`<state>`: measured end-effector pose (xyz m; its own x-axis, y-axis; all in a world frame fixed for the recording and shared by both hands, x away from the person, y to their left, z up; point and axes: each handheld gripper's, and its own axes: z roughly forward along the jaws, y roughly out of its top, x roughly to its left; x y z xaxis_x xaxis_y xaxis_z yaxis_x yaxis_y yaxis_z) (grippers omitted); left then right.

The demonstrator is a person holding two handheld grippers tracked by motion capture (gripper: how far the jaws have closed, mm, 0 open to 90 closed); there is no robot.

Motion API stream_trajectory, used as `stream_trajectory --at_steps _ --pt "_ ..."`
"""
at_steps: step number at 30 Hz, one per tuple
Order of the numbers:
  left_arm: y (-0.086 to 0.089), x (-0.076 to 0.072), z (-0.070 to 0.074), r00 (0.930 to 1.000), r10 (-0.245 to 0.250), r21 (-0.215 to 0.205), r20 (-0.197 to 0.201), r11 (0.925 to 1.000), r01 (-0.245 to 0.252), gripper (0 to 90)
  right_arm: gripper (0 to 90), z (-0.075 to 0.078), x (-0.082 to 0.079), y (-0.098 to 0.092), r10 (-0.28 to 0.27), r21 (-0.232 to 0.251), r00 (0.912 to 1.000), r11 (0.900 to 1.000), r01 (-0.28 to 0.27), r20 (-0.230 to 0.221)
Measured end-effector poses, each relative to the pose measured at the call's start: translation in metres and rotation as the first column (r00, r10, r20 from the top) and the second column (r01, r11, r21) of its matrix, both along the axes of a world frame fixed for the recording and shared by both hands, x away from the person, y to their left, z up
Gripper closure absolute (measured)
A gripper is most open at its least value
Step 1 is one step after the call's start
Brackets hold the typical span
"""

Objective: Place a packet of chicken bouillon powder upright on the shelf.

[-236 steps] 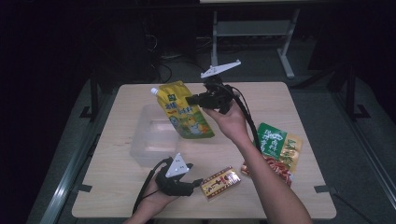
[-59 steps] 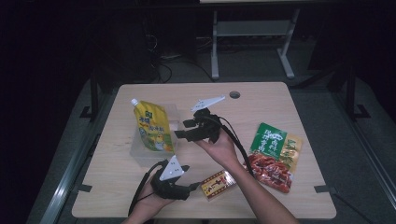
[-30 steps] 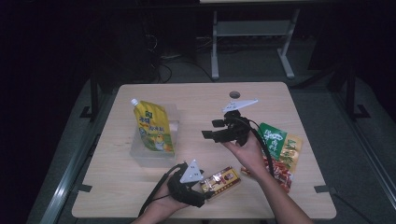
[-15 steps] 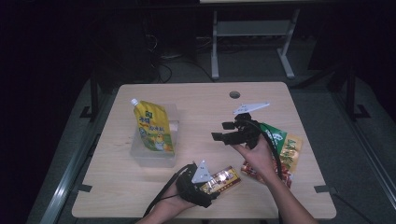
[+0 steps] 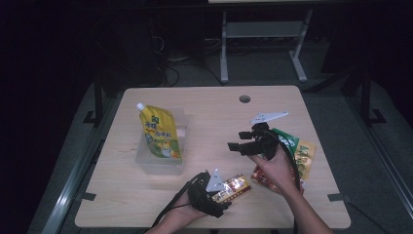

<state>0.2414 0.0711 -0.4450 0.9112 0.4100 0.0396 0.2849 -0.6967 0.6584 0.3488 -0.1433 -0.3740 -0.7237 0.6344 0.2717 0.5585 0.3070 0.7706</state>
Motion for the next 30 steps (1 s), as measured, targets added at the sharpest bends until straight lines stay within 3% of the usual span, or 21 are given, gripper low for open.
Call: stream_trajectory --at_steps 5,30 --pt "-0.003 0.001 -0.003 0.9998 0.007 0.010 -0.017 0.9999 -0.007 23.1 30.5 -0.003 -0.002 -0.004 -0.006 -0.002 1.0000 1.000 0.006 -0.008" --pt "-0.008 0.005 -0.012 0.9997 0.014 0.066 -0.018 0.9977 -0.013 29.3 30.4 -0.020 -0.018 -0.031 -0.052 0.014 0.9982 0.999 0.052 -0.030"
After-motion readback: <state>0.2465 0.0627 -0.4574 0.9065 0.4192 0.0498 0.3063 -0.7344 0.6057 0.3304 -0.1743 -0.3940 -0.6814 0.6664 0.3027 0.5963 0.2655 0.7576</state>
